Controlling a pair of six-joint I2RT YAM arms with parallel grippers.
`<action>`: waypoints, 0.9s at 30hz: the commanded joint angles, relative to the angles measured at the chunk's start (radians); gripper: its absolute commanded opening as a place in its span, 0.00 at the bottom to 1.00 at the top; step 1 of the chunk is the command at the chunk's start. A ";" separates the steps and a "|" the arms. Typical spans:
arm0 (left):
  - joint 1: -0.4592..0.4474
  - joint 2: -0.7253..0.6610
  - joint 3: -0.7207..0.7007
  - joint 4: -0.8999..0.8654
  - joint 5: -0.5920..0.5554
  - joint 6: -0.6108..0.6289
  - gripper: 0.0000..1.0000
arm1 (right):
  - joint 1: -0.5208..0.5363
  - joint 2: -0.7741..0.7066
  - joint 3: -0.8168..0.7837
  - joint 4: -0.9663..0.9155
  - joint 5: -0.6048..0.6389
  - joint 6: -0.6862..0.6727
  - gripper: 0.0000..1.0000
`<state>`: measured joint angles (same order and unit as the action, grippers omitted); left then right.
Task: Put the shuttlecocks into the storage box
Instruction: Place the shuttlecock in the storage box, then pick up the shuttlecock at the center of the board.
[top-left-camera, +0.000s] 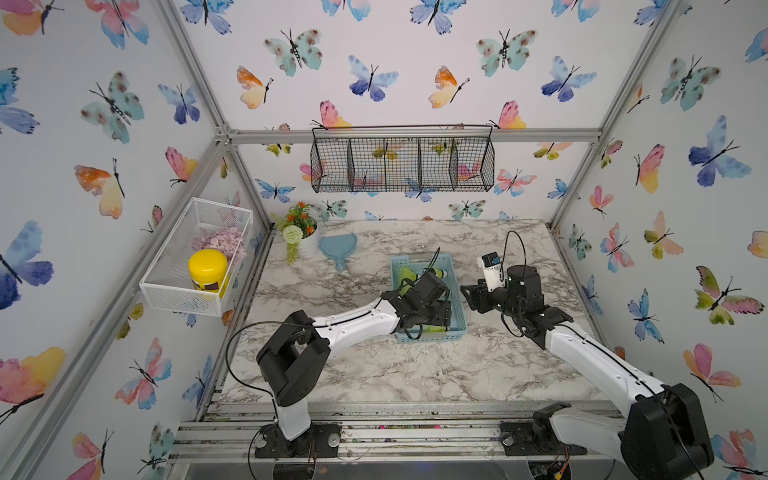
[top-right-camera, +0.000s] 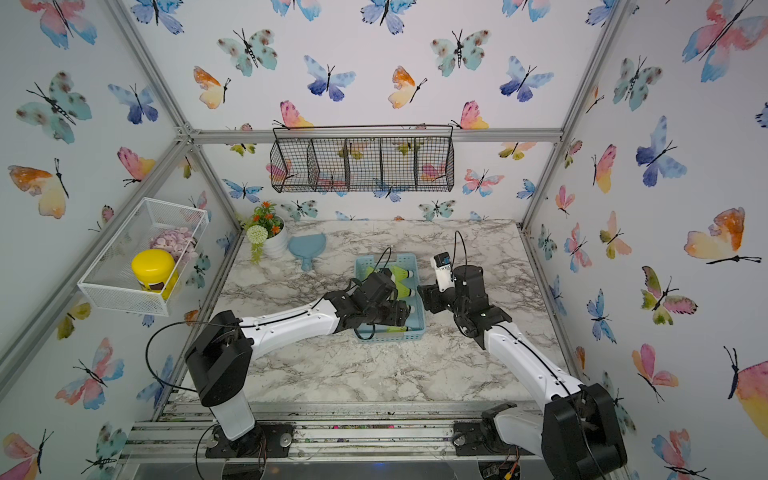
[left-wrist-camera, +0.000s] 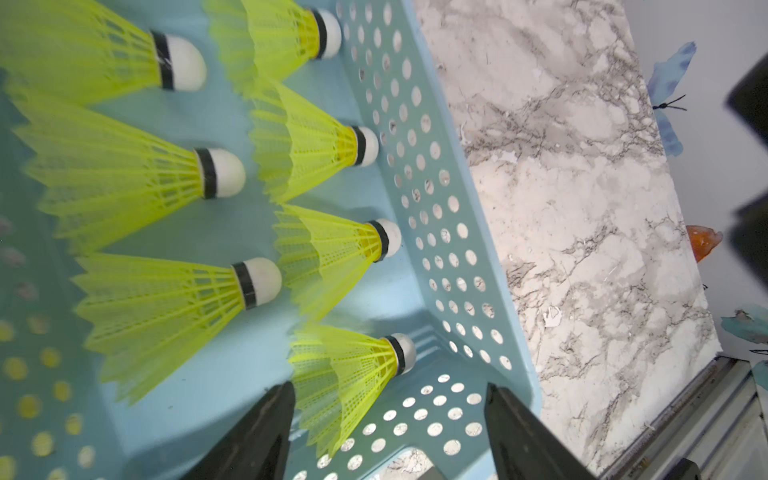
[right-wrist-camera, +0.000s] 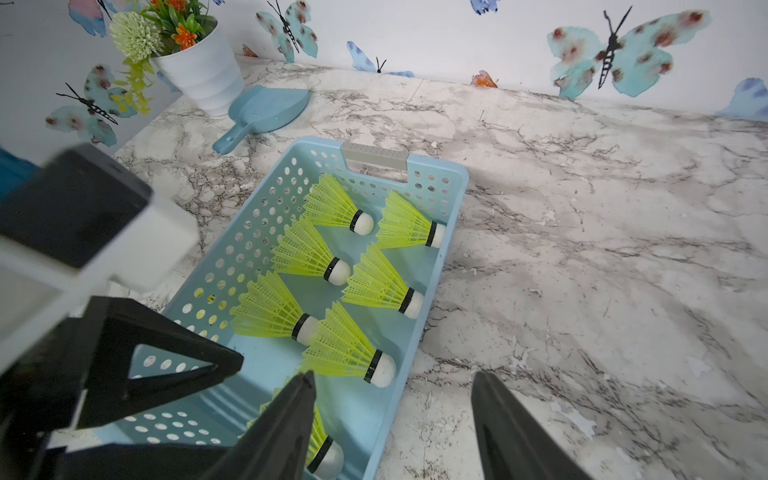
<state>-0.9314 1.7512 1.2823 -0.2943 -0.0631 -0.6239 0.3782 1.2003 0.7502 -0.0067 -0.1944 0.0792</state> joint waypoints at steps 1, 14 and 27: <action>0.005 -0.112 0.020 -0.094 -0.137 0.070 0.77 | -0.007 -0.008 -0.003 0.010 0.030 0.009 0.67; 0.336 -0.491 -0.260 -0.053 -0.036 0.091 0.75 | -0.016 -0.018 -0.007 0.030 0.124 0.068 0.67; 0.515 -0.499 -0.389 -0.079 0.178 0.191 0.75 | -0.085 -0.013 0.017 -0.025 0.113 0.064 0.69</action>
<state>-0.4198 1.2278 0.8879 -0.3508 0.0536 -0.4942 0.3042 1.1976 0.7429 -0.0078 -0.0818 0.1387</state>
